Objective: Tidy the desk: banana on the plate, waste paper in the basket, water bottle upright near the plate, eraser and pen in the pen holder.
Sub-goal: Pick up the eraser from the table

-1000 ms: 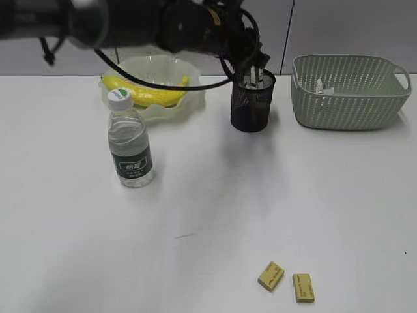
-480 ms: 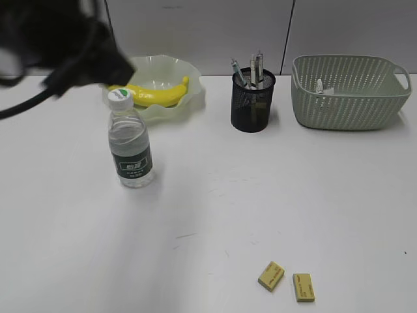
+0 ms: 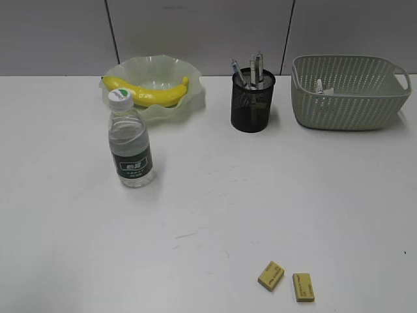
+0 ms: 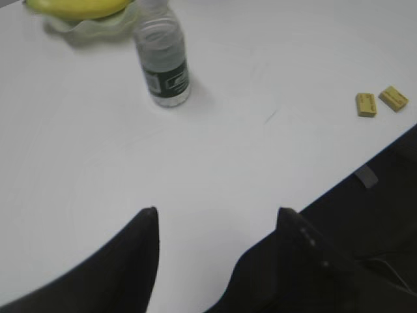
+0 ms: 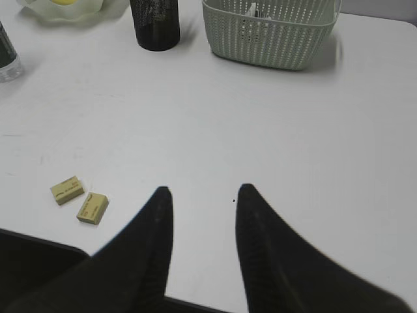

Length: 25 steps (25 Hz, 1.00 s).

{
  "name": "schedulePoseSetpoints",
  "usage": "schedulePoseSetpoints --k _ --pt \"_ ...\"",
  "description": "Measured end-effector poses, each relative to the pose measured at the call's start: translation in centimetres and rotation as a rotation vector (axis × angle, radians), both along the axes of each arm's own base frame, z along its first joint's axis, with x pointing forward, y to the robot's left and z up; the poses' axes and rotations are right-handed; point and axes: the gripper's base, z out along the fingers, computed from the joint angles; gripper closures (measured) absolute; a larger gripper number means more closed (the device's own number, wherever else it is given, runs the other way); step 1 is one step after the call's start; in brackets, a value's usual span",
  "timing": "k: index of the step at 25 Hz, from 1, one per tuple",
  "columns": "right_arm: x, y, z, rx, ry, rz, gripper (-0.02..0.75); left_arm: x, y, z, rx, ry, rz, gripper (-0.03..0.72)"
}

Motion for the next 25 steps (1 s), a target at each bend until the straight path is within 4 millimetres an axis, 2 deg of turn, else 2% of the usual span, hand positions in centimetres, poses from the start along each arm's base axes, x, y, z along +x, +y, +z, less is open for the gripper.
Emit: schedulePoseSetpoints --k 5,10,16,25 --pt "0.0 0.0 0.0 0.0 0.0 0.0 0.461 -3.8 4.2 -2.0 -0.061 -0.015 0.168 0.309" --pt "0.0 0.0 0.0 0.0 0.001 0.0 0.461 -5.3 5.8 -3.4 -0.119 -0.071 0.202 0.326" --pt "0.0 0.0 0.0 0.0 0.001 0.0 0.461 -5.2 6.0 -3.6 -0.16 -0.151 0.213 0.328" --pt "0.1 0.0 0.2 0.003 -0.009 0.0 0.461 -5.0 5.9 -3.7 -0.16 -0.165 0.214 0.393"
